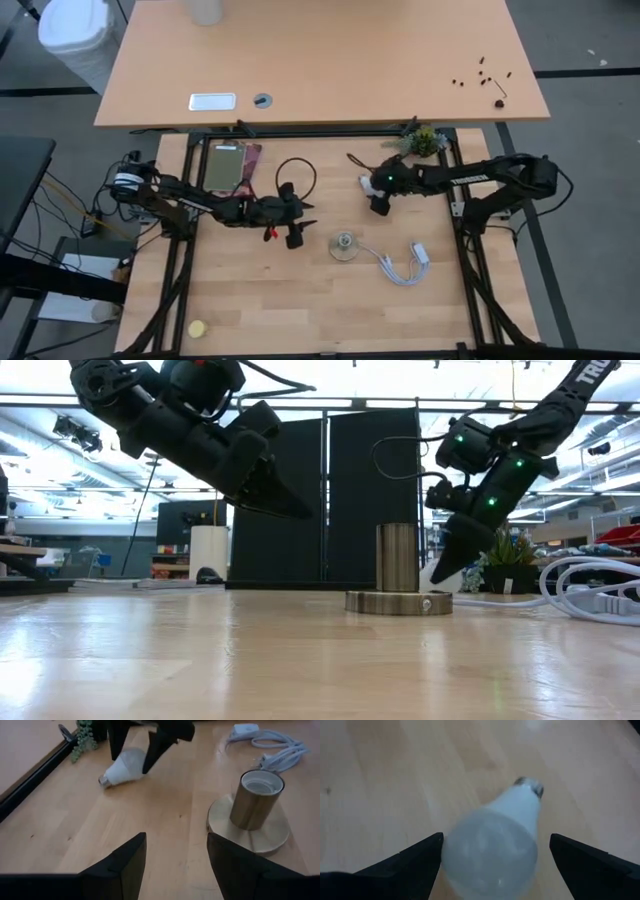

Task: Screw lightbulb
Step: Move the white lightbulb to the center of the table

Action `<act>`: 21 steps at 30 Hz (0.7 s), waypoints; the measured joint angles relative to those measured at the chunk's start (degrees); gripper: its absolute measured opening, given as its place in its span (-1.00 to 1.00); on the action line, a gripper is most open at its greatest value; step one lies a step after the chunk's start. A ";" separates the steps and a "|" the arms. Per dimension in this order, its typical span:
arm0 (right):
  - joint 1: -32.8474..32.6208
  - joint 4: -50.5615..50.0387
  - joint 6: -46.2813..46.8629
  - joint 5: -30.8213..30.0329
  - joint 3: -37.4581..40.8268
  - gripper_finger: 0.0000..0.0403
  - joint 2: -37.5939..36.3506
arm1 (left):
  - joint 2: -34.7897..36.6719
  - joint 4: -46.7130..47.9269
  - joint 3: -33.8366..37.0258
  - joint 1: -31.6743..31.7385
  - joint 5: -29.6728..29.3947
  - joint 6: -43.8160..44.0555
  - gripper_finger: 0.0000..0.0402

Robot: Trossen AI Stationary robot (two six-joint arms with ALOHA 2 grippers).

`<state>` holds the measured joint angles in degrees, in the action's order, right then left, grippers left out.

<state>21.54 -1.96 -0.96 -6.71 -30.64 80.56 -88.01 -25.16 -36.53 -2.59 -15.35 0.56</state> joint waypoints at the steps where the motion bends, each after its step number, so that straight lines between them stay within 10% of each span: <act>1: -0.71 0.32 -0.23 -0.90 0.01 0.85 0.41 | 0.00 -0.48 0.00 -0.02 0.00 -0.11 0.06; 21: -0.18 17.87 4.01 -7.57 -0.17 0.85 12.52 | -0.04 0.31 0.00 -0.15 0.46 1.23 0.06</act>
<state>21.36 15.91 3.05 -14.28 -30.81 93.08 -88.05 -24.85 -36.54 -2.74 -14.89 1.78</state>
